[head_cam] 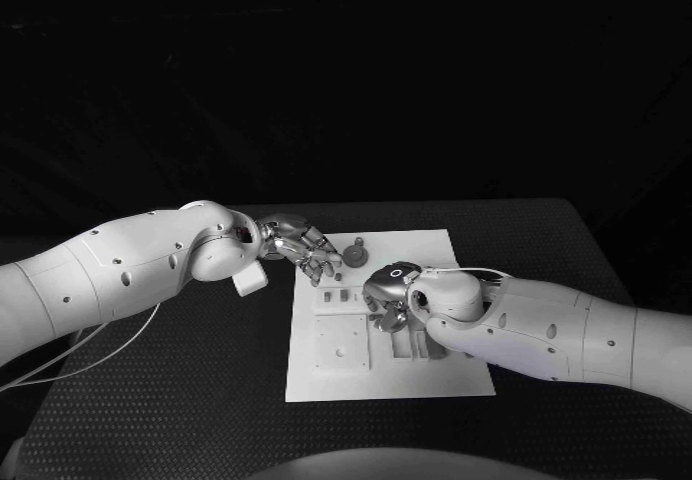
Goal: Assemble the parts on the task board
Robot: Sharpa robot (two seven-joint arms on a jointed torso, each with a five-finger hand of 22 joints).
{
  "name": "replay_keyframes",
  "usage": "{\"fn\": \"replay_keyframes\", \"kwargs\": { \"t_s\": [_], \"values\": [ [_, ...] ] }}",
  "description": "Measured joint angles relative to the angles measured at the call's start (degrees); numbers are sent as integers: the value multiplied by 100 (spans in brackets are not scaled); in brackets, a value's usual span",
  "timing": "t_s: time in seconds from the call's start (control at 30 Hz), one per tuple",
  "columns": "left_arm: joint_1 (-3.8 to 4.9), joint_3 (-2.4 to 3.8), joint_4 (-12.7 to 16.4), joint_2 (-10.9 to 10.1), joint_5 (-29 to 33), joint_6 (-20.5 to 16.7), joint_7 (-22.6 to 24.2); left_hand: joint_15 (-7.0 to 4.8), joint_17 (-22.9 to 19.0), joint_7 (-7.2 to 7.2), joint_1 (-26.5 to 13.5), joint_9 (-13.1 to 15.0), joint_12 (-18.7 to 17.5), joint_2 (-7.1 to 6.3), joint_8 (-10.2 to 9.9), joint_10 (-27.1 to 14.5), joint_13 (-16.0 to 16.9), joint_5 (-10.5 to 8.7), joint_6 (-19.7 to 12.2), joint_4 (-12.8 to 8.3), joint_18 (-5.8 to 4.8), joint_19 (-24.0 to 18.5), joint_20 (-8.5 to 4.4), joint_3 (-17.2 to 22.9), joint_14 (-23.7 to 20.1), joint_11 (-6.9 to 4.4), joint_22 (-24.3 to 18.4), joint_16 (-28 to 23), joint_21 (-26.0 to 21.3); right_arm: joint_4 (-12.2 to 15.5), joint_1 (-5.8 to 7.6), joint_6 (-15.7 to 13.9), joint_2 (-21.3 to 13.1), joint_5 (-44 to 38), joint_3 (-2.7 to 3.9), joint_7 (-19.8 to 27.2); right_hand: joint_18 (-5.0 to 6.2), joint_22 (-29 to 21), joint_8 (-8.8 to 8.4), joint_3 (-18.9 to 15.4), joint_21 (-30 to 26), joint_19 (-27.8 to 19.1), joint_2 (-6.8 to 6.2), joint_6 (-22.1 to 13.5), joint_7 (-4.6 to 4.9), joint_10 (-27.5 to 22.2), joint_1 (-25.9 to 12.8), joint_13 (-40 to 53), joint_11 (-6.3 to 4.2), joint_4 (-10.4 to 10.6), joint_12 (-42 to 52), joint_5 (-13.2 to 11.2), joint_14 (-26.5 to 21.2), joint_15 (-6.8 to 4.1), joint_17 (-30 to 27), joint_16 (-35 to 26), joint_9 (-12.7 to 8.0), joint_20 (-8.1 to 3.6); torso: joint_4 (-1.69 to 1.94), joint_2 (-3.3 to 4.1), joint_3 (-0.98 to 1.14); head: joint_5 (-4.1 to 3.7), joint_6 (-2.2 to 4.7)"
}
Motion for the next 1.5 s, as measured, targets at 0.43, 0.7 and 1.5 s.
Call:
{"fn": "replay_keyframes", "kwargs": {
  "t_s": [0.43,0.7,1.5],
  "values": [
    [0,-1,3,0,1,-1,3,0,0,0,-23,0,0,-23,0,0,0,0,0,0,-3,0,0,0,0,0,0,0,0,-85,-49,-51,57,-18,14,12,-8,0,72,31,72,-19,413,17,-17,0,120,-244,0,-291,192,0,-5,-4,-170,104,49,-18,2,-2,0,4,-27],
    [0,-1,4,-1,2,0,3,0,0,0,-23,0,0,-23,-22,0,-1,0,0,0,-3,0,0,0,0,0,-5,0,0,-116,-57,-49,79,-18,13,24,3,0,71,23,77,-40,680,37,-36,1,92,-378,-1,-473,285,0,-33,10,-260,156,66,-38,5,-1,-7,4,-53],
    [0,-1,7,-8,3,5,0,0,-4,16,23,0,0,-68,-22,0,-1,0,-15,16,-8,0,0,16,0,0,-10,0,0,-98,-104,-137,140,-19,-48,49,42,0,20,39,77,-41,487,39,-38,1,-67,-555,-1,-544,376,0,-74,12,-377,202,1349,-36,2,-4,-4,14,-97]
  ]
}}
